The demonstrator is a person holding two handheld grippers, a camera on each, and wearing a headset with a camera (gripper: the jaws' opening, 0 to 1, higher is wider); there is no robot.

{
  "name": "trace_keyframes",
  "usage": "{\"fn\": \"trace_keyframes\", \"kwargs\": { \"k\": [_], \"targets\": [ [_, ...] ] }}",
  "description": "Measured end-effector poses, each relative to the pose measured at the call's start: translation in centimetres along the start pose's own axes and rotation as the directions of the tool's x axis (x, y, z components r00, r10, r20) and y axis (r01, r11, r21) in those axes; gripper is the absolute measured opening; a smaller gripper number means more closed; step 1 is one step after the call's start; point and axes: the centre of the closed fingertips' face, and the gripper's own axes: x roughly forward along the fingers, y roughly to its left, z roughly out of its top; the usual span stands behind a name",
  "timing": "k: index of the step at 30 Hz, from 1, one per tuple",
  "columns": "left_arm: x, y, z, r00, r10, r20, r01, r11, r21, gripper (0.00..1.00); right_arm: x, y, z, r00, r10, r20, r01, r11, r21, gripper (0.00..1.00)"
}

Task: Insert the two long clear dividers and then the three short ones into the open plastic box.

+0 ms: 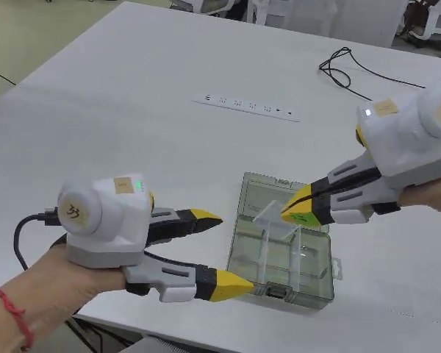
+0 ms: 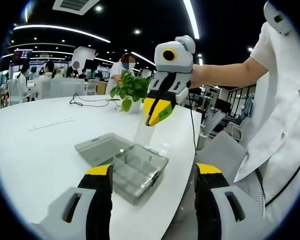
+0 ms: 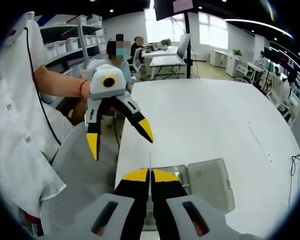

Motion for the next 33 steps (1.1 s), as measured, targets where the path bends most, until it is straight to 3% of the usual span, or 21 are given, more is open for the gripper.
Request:
{"fn": "trace_keyframes", "kwargs": {
  "k": [8,17,33],
  "targets": [
    [-0.3,1.1,-0.7,0.9993,0.037,-0.006,-0.038,0.999,-0.023,0.82,1.9,-0.9,-0.7,0.9999,-0.015,0.006,0.015,1.0,0.009,0.03],
    [-0.4,1.3,-1.2,0.9986,0.053,-0.008,-0.053,0.998,-0.032,0.96,4.0,-1.2,-2.1,0.9998,-0.017,-0.005,0.017,1.0,0.014,0.03],
    [-0.3,1.0,-1.5,0.9988,0.05,-0.003,-0.05,0.998,-0.042,1.0,5.2,-1.7,-4.0,0.9992,-0.013,-0.037,0.014,1.0,0.022,0.03]
  ]
}}
